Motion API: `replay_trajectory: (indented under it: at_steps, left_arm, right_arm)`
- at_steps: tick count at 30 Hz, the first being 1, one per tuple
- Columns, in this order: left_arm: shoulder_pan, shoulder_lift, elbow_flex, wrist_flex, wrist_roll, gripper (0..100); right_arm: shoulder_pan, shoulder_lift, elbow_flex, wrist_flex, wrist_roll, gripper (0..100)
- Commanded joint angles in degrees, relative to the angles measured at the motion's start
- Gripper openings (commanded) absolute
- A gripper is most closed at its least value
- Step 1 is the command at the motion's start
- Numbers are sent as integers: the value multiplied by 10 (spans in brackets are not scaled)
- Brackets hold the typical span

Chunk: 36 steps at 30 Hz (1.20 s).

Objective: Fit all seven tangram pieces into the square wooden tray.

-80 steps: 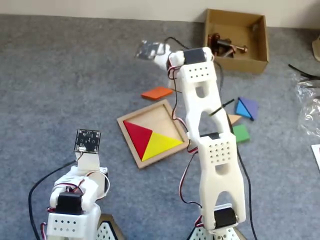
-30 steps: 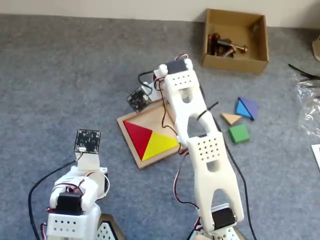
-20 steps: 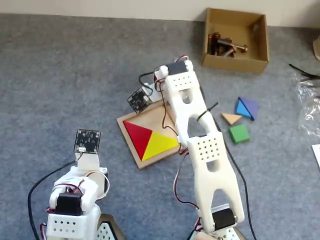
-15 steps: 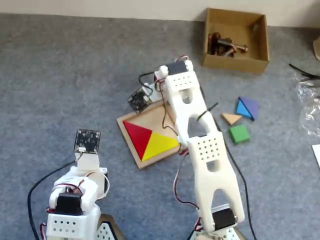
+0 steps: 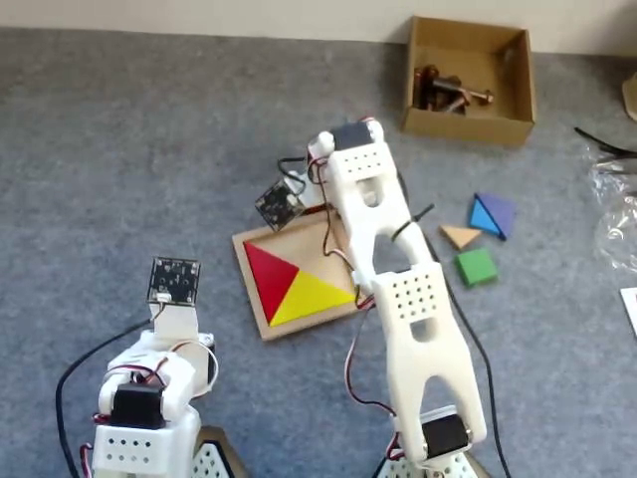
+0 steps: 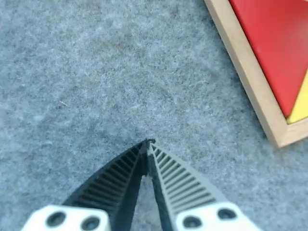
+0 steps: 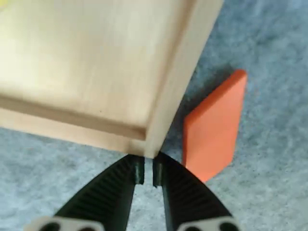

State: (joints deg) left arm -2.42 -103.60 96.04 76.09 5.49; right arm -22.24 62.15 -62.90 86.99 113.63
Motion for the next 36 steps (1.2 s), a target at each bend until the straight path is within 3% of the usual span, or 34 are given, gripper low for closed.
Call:
replay_trajectory:
  at_steps: [1,8,17,36]
  left_arm:
    - [9,-4,11,-2,4,5]
    - [9,-4,11,-2,4,5]
    - [9,-4,11,-2,4,5]
    - [9,-4,11,-2,4,5]
  right_arm:
    - [-13,-7,-8,12,2,29]
    - [-11,-8,-9,13,-19,29]
    - [-20,-2,-127,73,-41,74]
    - [-27,-2,-133,84,-38,78]
